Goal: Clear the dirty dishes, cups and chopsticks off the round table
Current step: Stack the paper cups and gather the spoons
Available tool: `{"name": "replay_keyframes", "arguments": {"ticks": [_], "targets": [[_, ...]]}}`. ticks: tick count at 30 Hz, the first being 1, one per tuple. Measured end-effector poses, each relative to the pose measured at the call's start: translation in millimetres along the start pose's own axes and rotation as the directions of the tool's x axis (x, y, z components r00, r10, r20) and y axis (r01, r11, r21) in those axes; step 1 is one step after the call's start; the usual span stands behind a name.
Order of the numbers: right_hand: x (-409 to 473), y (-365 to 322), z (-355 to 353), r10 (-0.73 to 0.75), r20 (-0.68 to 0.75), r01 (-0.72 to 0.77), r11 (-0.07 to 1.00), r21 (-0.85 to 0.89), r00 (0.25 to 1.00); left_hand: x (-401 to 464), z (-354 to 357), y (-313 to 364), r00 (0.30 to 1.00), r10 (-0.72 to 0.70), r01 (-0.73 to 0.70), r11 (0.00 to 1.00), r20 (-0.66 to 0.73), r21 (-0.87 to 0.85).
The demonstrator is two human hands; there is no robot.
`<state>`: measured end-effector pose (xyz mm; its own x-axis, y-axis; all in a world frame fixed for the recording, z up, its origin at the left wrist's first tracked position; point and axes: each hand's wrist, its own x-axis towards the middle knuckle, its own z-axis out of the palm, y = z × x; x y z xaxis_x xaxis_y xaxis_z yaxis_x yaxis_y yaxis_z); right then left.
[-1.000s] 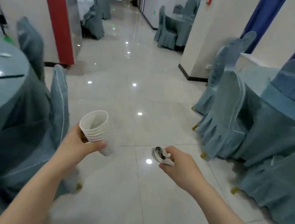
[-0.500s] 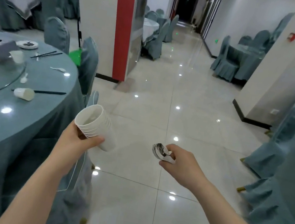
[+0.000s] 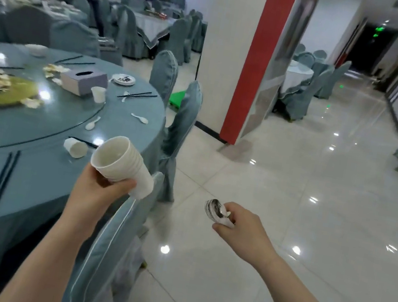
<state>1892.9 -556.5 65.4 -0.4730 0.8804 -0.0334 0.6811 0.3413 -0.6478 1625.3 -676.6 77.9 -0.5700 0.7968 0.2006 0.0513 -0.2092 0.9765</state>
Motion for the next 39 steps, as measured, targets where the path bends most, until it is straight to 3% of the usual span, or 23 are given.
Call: {"name": "replay_keyframes", "arguments": {"ticks": [4, 10, 15, 25, 28, 31, 34, 39], "targets": [[101, -6, -8, -0.129, 0.112, 0.131, 0.991, -0.008, 0.985, 42, 4, -4, 0.971, -0.006, 0.016, 0.999, -0.240, 0.042], [212, -48, 38, -0.275, 0.236, 0.271, 0.961, 0.048, 0.932, 99, -25, -18, 0.876, 0.013, 0.052, 0.991, -0.483, 0.123], [302, -89, 88, -0.304, 0.348, 0.315, 0.949, 0.026, 0.887, 161, -66, -41, 0.820, 0.016, 0.084, 0.985, -0.572, 0.148], [430, -158, 185, -0.346, 0.510, 0.454, 0.886, -0.100, 0.788, 224, -128, -81, 0.717, -0.111, 0.270, 0.954, -0.688, 0.128], [458, -174, 224, -0.372, 0.577, 0.510, 0.855, -0.092, 0.727, 229, -146, -97, 0.644, -0.148, 0.335, 0.936, -0.751, 0.103], [479, -189, 276, -0.422, 0.651, 0.590, 0.806, -0.049, 0.631, 233, -159, -114, 0.509, -0.182, 0.405, 0.913, -0.841, 0.048], [494, -198, 329, -0.488, 0.687, 0.686, 0.727, -0.021, 0.539, 239, -161, -130, 0.422, -0.182, 0.443, 0.896, -0.888, 0.027], [511, -210, 386, -0.514, 0.740, 0.717, 0.694, 0.061, 0.434, 250, -145, -142, 0.218, -0.163, 0.478, 0.877, -0.962, -0.040]]}}
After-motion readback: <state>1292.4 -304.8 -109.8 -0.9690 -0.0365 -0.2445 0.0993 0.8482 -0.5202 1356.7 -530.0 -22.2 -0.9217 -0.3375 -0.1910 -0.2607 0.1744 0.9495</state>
